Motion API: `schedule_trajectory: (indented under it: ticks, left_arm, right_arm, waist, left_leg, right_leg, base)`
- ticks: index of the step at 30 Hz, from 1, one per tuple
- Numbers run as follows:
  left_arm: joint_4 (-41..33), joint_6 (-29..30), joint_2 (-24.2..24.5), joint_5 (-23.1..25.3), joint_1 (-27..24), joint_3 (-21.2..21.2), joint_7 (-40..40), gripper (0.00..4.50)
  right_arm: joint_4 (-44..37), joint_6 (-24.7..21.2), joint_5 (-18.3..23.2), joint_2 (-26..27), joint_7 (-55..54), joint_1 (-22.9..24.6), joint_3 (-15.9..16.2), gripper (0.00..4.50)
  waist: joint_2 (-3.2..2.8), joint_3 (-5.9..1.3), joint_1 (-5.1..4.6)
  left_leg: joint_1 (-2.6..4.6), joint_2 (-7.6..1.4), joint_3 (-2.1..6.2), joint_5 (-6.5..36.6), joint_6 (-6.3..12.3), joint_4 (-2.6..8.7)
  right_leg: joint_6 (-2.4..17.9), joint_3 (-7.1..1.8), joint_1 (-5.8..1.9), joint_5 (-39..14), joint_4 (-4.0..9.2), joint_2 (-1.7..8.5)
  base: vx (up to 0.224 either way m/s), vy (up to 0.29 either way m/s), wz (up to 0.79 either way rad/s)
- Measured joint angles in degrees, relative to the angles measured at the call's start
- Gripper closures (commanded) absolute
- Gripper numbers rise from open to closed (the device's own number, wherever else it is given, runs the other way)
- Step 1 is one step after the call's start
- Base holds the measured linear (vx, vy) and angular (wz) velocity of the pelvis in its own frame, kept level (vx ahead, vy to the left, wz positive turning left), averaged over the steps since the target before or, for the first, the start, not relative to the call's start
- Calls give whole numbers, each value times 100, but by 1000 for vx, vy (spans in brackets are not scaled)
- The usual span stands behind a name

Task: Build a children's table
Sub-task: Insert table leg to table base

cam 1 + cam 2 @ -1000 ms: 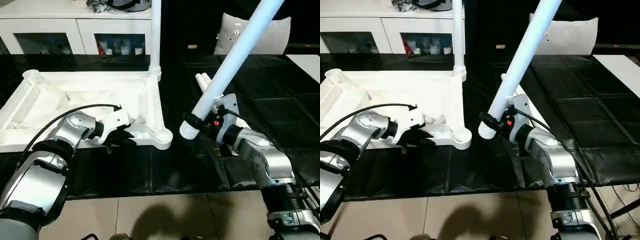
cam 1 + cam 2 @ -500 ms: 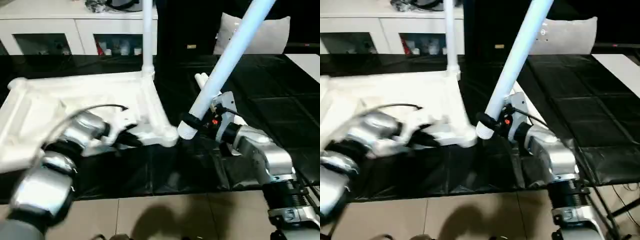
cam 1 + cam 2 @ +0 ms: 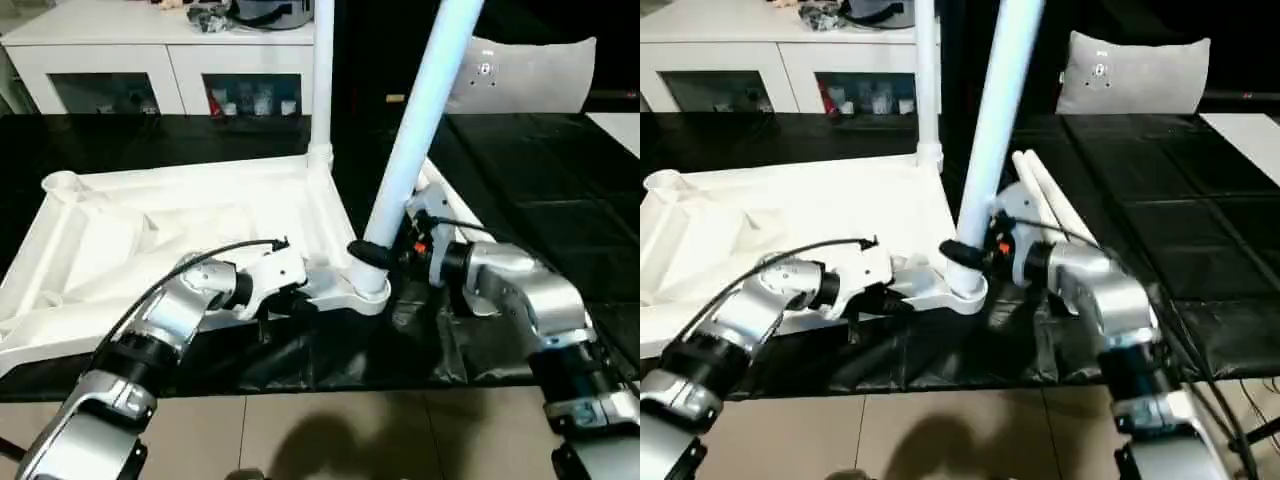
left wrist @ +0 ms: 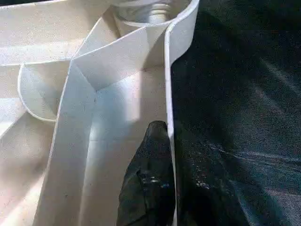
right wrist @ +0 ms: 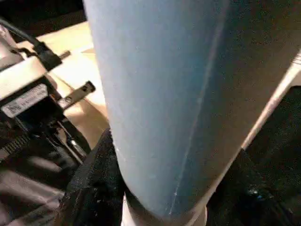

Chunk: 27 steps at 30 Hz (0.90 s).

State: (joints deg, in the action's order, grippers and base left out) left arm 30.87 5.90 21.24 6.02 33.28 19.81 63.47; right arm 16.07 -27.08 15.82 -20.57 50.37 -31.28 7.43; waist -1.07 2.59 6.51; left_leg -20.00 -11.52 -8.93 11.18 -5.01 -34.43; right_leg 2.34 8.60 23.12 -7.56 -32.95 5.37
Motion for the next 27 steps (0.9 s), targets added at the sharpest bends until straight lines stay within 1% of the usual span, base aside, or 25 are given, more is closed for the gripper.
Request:
schedule_trajectory:
  ticks: [8, 9, 10, 11, 12, 15, 16, 19, 23, 24, 27]
  left_arm:
    - [-29, 2, 8, 0, -11, 0, 0, 450]
    - [15, -16, -7, -2, 4, -14, 4, 450]
    - [53, -21, -24, -2, 15, -30, 6, 423]
    - [95, -21, -42, -2, 31, -43, 7, 423]
    - [143, -31, -79, -46, 34, -113, -6, 395]
    - [189, -111, -253, -183, 3, -191, -171, 386]
    - [190, -137, -277, -182, 3, -183, -223, 367]
    - [224, -201, -279, -181, 10, -184, -286, 358]
    - [352, -267, -280, -184, 56, -196, -286, 358]
    - [376, -285, -280, -187, 62, -200, -286, 388]
    - [457, -376, -276, -192, 78, -203, -268, 398]
  right_arm:
    - [88, 0, -23, -5, 13, -1, 0, 262]
    - [88, 0, -24, -3, -3, 0, -3, 262]
    - [88, 0, -22, 5, -23, 0, -8, 262]
    - [85, 4, -20, 13, -58, 10, -15, 262]
    - [82, 9, -16, 13, -83, 32, -26, 262]
    - [29, 9, 9, 20, -122, 140, -61, 262]
    - [17, 9, 14, 27, -122, 163, -61, 262]
    - [-15, 29, 51, 30, -117, 200, -84, 262]
    - [-15, 31, 53, 34, -121, 201, -85, 262]
    - [-15, 32, 55, 35, -121, 200, -85, 262]
    - [-16, 40, 57, 35, -121, 200, -85, 262]
  waist:
    - [5, 1, -3]
    - [-2, -2, -2]
    - [-7, -5, -4]
    - [-12, -8, -4]
    - [-12, -8, -5]
    - [5, -6, -3]
    - [5, -6, -15]
    - [4, -6, -52]
    - [3, -7, -60]
    - [3, -7, -65]
    - [4, -7, -76]
  left_leg:
    - [-3, 0, -8, 0, 1, 0]
    - [-2, 1, -7, 0, 1, 0]
    - [-2, 3, -9, 0, 1, 0]
    - [-2, 4, -10, 0, 1, 0]
    - [-2, 4, -9, 0, 1, 0]
    - [-2, 2, -2, 0, 1, -9]
    - [-4, 2, 0, 1, 2, -8]
    - [-8, 1, 2, 2, 4, 1]
    - [-5, -1, 0, 1, 3, 0]
    - [-5, -1, 0, 2, 3, -1]
    - [-2, -1, 0, 1, 3, -2]
  right_leg:
    - [-2, 2, 2, -1, 2, 0]
    - [-2, 2, 2, -1, 3, 0]
    - [-2, 2, 2, -1, 5, 0]
    - [-3, 3, 2, -1, 5, 1]
    - [-3, 4, 2, 0, 5, 1]
    - [-3, 20, 4, 0, 11, 1]
    - [-3, 19, 4, 1, 14, 0]
    - [-4, 19, 4, 1, 18, -3]
    - [-4, 21, 1, 1, 20, -5]
    - [-4, 21, -1, 1, 20, -5]
    - [-4, 22, -6, 1, 22, -5]
  base:
    - [0, 0, 0]
    - [0, 0, 0]
    - [0, 0, 0]
    - [0, 0, 0]
    - [0, 0, 0]
    - [0, 0, 0]
    - [0, 0, 0]
    - [0, 0, 0]
    - [0, 0, 0]
    - [0, 0, 0]
    - [0, 0, 0]
